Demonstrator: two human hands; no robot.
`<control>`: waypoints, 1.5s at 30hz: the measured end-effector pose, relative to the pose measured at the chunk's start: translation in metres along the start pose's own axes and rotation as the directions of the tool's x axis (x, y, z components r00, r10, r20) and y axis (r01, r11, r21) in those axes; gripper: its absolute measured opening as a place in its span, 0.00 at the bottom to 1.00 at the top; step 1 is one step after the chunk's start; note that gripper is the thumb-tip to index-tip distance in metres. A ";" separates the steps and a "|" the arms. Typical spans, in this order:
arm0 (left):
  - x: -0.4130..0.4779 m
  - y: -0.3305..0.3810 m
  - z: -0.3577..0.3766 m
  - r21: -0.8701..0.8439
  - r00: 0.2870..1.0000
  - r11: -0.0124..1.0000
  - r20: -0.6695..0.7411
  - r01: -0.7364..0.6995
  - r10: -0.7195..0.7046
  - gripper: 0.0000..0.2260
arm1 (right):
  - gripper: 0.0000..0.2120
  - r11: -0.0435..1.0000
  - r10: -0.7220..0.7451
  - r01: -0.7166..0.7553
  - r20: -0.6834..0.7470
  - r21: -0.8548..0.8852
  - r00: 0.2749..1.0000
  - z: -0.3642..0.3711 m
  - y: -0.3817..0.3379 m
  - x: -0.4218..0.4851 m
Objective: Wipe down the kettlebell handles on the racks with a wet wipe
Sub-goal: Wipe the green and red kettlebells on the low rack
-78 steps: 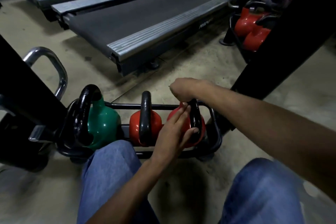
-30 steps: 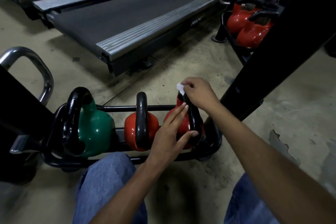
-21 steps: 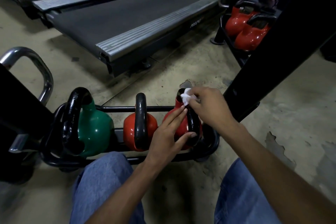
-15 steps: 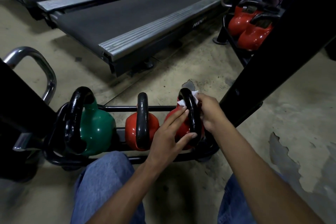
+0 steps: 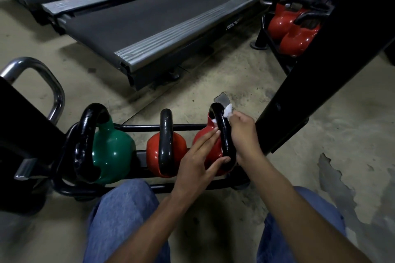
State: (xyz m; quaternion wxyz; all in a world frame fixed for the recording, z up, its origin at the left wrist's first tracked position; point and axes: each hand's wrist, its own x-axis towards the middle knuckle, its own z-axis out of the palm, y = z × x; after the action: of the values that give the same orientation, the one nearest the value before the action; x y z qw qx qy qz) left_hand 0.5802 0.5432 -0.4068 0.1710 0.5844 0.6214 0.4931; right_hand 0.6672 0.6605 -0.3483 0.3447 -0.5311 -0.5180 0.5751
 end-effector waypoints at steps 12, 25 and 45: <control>-0.013 0.008 0.002 0.042 1.000 0.999 0.015 0.017 -0.018 0.29 | 0.15 -0.401 -0.123 0.752 0.844 -0.523 0.522 -0.008 -0.051 0.016; -0.025 0.007 0.000 0.018 0.991 0.997 0.107 0.079 -0.081 0.31 | 0.06 0.992 -0.086 0.078 -0.080 -0.103 0.993 -0.009 -0.015 0.001; -0.019 0.001 0.007 0.217 0.981 0.976 0.178 0.035 -0.075 0.22 | 0.12 0.707 -0.519 0.492 0.099 -0.507 0.849 -0.022 0.014 -0.015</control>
State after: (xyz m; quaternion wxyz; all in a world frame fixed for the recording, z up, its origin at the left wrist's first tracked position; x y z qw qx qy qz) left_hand 0.5917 0.5287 -0.4161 0.1783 0.6250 0.6680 0.3625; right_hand 0.6940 0.6485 -0.3558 0.3472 -0.4553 -0.7687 0.2850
